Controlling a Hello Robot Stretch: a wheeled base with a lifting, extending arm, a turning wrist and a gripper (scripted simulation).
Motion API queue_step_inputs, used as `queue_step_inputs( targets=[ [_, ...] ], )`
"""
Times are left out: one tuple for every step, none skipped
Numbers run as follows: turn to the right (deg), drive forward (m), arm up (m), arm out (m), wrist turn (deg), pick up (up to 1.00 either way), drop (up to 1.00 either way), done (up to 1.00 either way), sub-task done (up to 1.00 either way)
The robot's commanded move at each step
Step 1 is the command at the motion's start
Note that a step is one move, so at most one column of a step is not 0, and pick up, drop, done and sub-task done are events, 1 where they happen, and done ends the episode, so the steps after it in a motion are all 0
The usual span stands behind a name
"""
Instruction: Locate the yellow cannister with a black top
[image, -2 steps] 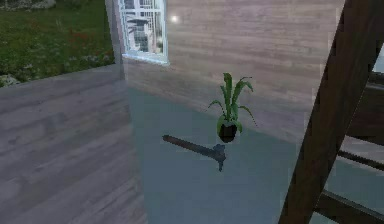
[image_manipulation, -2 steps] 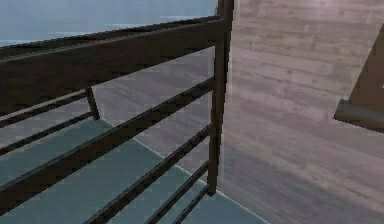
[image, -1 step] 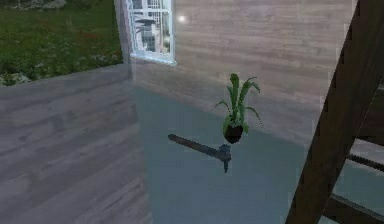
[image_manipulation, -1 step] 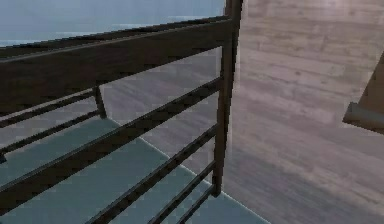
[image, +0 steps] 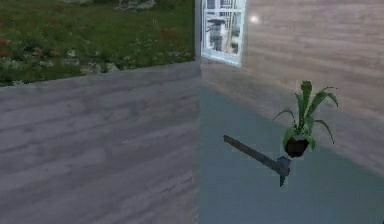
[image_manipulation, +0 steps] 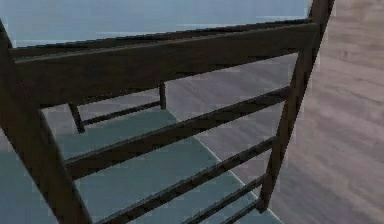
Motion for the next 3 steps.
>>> queue_step_inputs(
  targets=[
    [0.0, 0.20, 0.00, 0.00, 0.0, 0.00, 0.00, 0.00, 0.00],
    [9.0, 0.00, 0.00, 0.00, 0.0, 0.00, 0.00, 0.00, 0.00],
    [0.0, 0.20, 0.00, 0.00, 0.0, 0.00, 0.00, 0.00, 0.00]
  ],
)
